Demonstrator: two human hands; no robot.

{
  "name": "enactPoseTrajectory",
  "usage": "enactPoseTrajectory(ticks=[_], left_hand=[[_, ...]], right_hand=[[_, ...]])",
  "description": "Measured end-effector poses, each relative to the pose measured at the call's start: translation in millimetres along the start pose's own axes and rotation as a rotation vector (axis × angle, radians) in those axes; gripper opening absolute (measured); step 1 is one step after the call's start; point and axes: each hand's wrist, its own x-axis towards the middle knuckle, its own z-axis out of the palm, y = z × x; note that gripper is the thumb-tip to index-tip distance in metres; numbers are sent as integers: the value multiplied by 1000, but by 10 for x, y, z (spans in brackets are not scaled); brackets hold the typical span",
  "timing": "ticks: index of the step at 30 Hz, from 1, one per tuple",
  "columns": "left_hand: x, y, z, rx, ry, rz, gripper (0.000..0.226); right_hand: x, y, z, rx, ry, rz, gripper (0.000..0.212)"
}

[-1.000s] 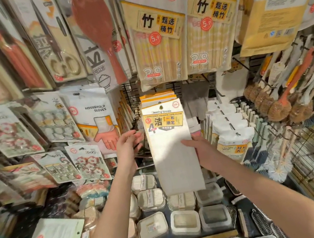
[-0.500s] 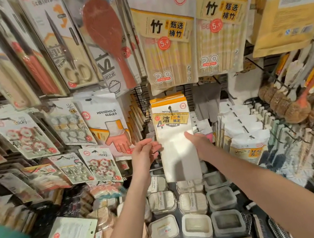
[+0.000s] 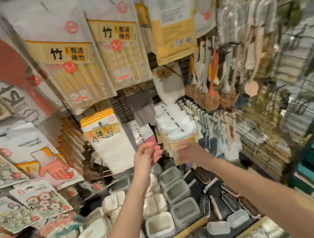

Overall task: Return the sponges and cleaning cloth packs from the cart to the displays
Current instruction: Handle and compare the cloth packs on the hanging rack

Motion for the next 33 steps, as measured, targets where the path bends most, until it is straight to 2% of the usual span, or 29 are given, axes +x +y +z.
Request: enactPoseTrajectory(ticks=[1,3,5,8,11,13,19,23,28,33], left_hand=[[-27,-71,260,19,-48,-18,17],[-147,-237,852,92,-182,-51,16],[-306,-432,1438,142,-338,-82,14],[-565,-746,2161,94,-477,-206,8],[-933,-1106,2904,149,-595,-279,18],[-1278,-1321,3429,214,-624,-289,15],[-1950,-2051,4585,313,-752,-400,21],[-2341,-2425,5150,429,-827,-378,13],[-2569,-2858,5678,538,-892,-382,14],[-2435,-3445,6257,669,-888,-498,21]], right_hand=[[-227,78,-225,89,11,-25,63],[-767,204,-794,78,162,12,32],[-1236,476,-1356,-41,422,60,30],[-1823,956,-2118,-5,669,114,29],[-2461,1386,-2724,179,802,172,26],[-2917,1724,-3076,265,891,203,26],[-3976,2543,-3620,406,979,336,14],[-4444,2953,-3949,436,1023,411,25],[-4660,3251,-4317,528,1076,482,29],[-4599,3578,-4705,602,1080,558,26]])
